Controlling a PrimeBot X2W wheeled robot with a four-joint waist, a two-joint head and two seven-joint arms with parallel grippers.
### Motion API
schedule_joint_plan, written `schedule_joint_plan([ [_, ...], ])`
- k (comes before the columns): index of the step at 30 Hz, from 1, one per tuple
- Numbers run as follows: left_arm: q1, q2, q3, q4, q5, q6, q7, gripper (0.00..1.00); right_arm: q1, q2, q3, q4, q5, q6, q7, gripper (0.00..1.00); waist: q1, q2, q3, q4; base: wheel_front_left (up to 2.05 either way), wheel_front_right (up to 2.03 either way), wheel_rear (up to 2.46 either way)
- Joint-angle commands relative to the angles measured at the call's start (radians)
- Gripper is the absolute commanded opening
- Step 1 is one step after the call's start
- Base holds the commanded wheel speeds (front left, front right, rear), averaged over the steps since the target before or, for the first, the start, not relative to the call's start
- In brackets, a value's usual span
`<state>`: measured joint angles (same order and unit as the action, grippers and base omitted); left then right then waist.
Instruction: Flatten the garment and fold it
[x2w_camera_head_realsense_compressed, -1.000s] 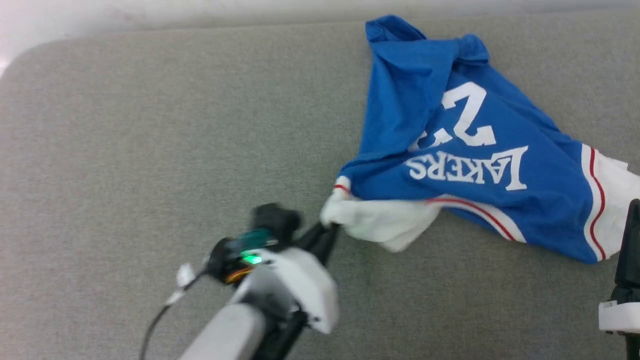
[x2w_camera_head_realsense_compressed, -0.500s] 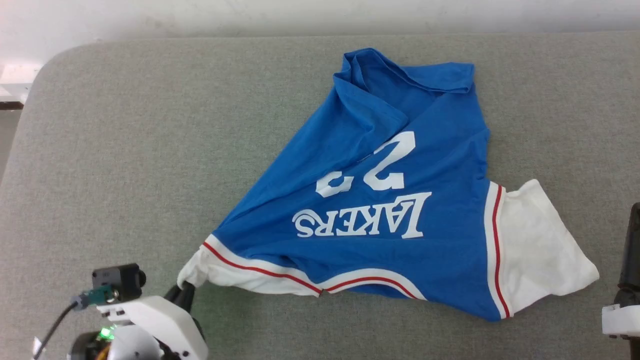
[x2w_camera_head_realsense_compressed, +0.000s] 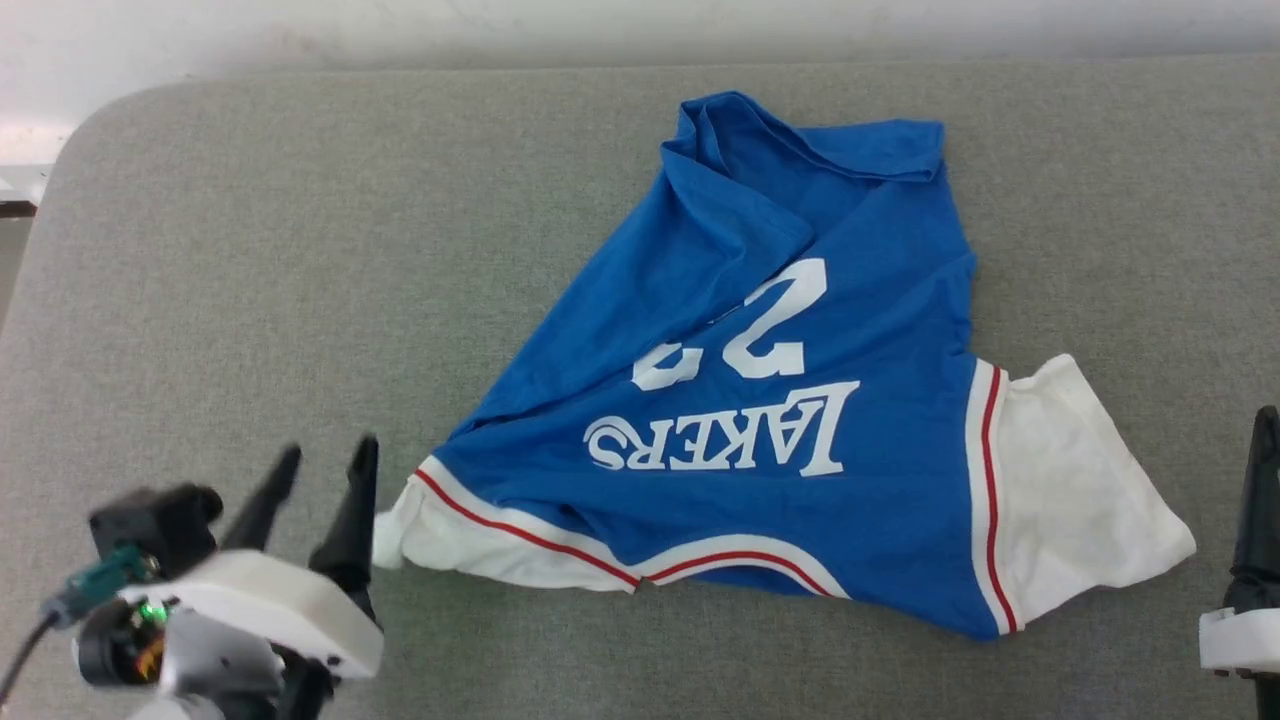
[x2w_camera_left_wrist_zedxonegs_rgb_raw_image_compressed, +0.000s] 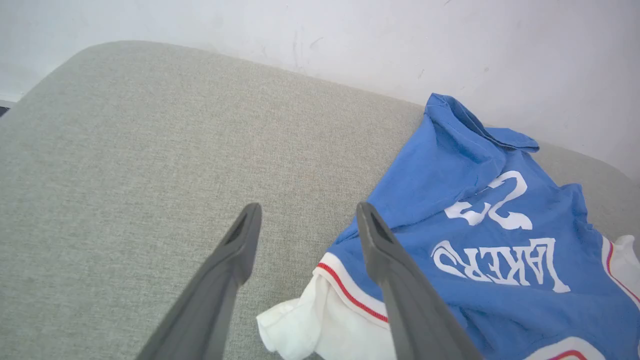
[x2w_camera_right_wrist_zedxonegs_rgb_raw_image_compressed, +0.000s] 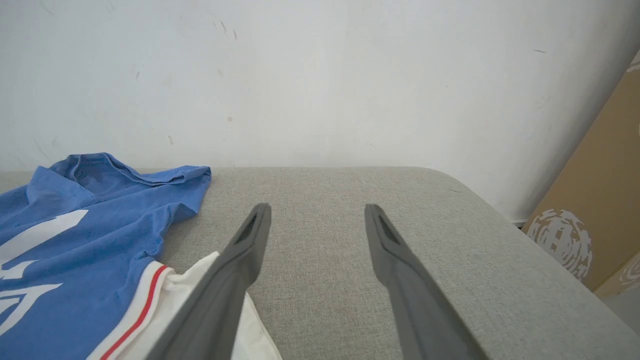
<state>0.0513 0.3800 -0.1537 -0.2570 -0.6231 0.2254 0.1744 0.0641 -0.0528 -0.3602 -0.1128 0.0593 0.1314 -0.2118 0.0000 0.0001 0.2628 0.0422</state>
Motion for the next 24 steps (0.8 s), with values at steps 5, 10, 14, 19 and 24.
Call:
schedule_joint_plan([
  [5, -0.112, 0.036, -0.054, -0.083, 0.081, -0.007, 0.029, 1.00, -0.016, 0.003, 0.008, 0.002, 0.001, -0.001, -0.006, 1.00, 0.0000, -0.0001, 0.025, -0.004, 0.00, 0.00, 0.00],
  [10, -0.252, 0.036, -0.206, -0.032, 0.169, -0.076, 0.098, 1.00, -0.031, 0.003, 0.024, 0.003, 0.002, -0.001, -0.009, 1.00, 0.0000, -0.0001, 0.055, -0.017, 0.00, 0.00, 0.00],
  [14, -0.358, -0.003, -0.336, 0.058, 0.212, -0.154, 0.145, 1.00, -0.038, 0.003, 0.026, 0.006, -0.001, -0.001, -0.010, 1.00, 0.0000, -0.0001, 0.073, -0.029, 0.00, 0.00, 0.00],
  [19, -0.468, -0.047, -0.456, 0.217, 0.241, -0.244, 0.214, 1.00, -0.045, 0.003, 0.033, 0.007, -0.001, -0.001, -0.013, 1.00, 0.0000, -0.0001, 0.092, -0.048, 0.00, 0.00, 0.00],
  [24, -0.558, -0.076, -0.520, 0.366, 0.277, -0.289, 0.253, 1.00, -0.052, 0.003, 0.034, 0.011, -0.001, -0.001, -0.017, 1.00, 0.0000, -0.0001, 0.107, -0.063, 0.00, 0.00, 0.00],
])
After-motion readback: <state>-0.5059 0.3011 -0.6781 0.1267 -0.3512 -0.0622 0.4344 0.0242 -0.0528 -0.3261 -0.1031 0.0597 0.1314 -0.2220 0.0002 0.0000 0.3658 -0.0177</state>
